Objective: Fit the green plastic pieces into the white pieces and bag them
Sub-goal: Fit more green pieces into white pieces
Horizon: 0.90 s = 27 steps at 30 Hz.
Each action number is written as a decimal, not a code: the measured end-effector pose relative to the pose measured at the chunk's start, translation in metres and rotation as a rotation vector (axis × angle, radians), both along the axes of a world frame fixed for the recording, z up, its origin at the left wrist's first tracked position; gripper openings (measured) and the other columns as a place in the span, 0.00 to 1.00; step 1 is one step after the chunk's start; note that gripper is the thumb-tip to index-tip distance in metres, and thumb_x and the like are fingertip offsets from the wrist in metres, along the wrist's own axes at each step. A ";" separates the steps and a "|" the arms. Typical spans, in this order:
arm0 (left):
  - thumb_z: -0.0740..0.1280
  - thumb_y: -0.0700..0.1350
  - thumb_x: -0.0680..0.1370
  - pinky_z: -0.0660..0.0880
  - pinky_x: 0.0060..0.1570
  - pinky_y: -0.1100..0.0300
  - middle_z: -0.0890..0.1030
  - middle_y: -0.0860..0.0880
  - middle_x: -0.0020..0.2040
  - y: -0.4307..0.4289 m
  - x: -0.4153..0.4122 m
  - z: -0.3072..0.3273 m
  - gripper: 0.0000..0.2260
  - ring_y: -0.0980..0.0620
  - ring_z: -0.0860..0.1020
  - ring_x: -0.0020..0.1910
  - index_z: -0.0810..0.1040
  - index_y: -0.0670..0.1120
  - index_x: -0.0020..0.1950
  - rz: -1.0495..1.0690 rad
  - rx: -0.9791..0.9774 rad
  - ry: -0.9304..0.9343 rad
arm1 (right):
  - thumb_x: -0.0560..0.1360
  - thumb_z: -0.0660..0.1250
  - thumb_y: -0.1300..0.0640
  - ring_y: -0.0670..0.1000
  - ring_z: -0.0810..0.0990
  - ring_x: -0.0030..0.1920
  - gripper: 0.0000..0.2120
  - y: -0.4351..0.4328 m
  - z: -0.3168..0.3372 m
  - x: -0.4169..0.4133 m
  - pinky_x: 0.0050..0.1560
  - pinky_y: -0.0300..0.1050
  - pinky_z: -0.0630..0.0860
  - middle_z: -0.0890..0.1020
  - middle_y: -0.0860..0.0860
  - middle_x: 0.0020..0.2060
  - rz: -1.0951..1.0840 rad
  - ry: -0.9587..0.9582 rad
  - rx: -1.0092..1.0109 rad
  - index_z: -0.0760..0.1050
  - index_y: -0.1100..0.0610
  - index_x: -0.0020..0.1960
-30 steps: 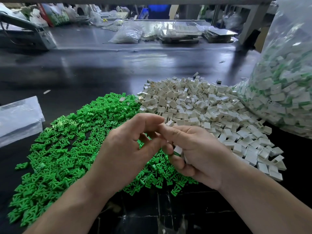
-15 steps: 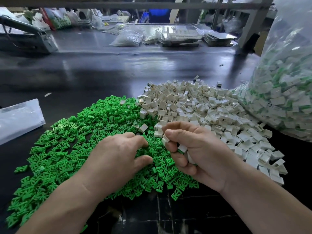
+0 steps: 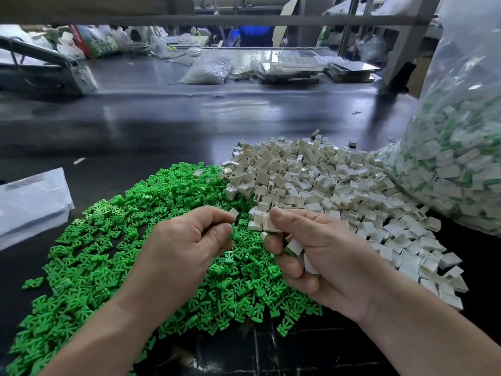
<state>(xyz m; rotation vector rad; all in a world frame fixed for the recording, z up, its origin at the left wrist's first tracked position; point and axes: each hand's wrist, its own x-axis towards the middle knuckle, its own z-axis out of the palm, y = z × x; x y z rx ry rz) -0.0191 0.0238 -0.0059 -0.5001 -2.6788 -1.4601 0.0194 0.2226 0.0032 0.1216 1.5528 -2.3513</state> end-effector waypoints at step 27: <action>0.71 0.48 0.72 0.79 0.35 0.59 0.84 0.44 0.39 0.010 0.006 0.001 0.05 0.47 0.84 0.39 0.84 0.50 0.46 -0.169 0.538 -0.278 | 0.78 0.70 0.53 0.47 0.69 0.23 0.10 -0.009 0.003 0.006 0.19 0.35 0.62 0.77 0.51 0.32 -0.014 0.050 0.206 0.78 0.53 0.38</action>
